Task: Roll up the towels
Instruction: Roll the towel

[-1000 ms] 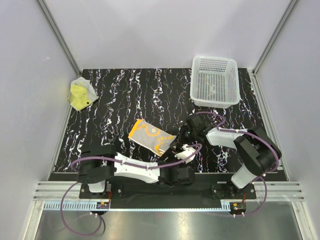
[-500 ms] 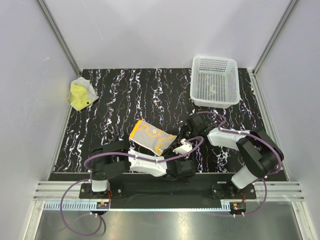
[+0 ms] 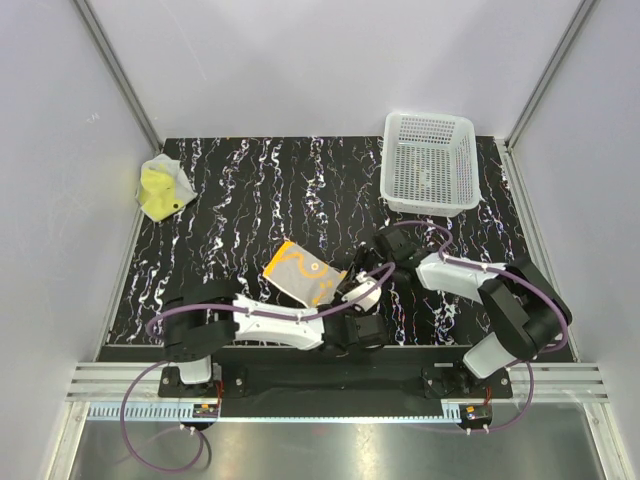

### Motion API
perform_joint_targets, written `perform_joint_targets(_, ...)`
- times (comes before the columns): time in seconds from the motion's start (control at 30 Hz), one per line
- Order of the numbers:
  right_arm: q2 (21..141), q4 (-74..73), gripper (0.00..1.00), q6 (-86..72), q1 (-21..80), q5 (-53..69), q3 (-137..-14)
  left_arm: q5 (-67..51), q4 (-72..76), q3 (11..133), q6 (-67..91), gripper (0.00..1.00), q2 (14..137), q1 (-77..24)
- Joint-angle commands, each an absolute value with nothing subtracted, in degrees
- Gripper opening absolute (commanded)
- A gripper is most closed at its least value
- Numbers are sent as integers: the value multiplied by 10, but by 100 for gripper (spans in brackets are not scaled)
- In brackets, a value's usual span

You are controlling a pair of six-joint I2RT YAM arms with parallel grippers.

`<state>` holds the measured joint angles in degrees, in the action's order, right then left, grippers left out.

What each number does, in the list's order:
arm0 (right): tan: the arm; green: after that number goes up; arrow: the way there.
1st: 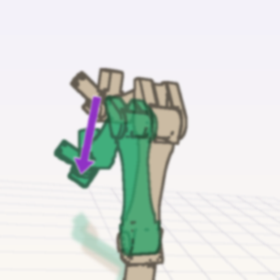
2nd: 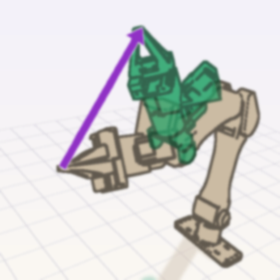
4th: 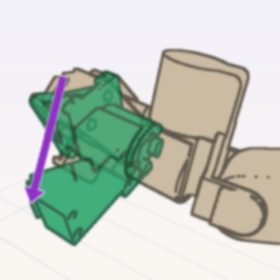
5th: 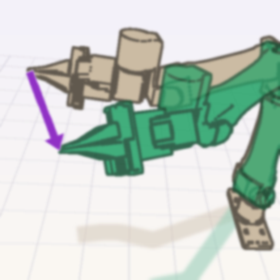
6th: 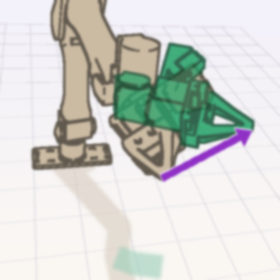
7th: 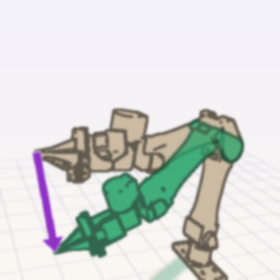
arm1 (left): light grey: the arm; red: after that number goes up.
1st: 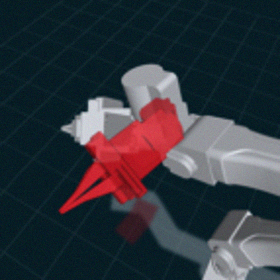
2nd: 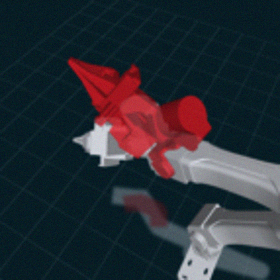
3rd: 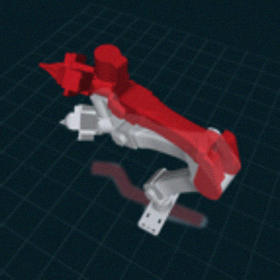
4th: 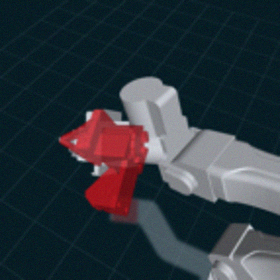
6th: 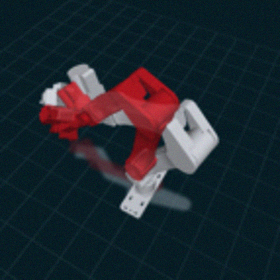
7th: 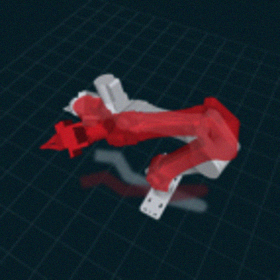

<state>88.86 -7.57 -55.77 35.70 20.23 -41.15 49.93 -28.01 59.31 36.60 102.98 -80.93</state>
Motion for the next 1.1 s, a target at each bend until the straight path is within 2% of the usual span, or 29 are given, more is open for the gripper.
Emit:
perform_joint_targets(0.0, 861, -138, 70, -517, 356, 169, -470, 435, -280, 615, 388, 0, 975, -801)
perform_joint_targets(0.17, 824, -219, 92, -487, 328, 128, -509, 372, -251, 596, 385, 0, 947, -782)
perform_joint_targets(0.27, 784, -251, 100, -475, 297, 98, -517, 353, -237, 585, 382, 0, 941, -777)
perform_joint_targets(0.43, 743, -283, 100, -461, 266, 62, -521, 338, -226, 582, 381, 0, 951, -774)
perform_joint_targets(0.67, 688, -287, 100, -477, 264, 58, -489, 220, -131, 518, 383, 0, 913, -733)
perform_joint_targets(0.83, 642, -273, 100, -492, 264, 92, -443, 159, -84, 478, 388, 0, 887, -685)
perform_joint_targets(1.07, 538, -188, 100, -525, 264, 169, -349, -15, 46, 390, 411, 0, 857, -600)
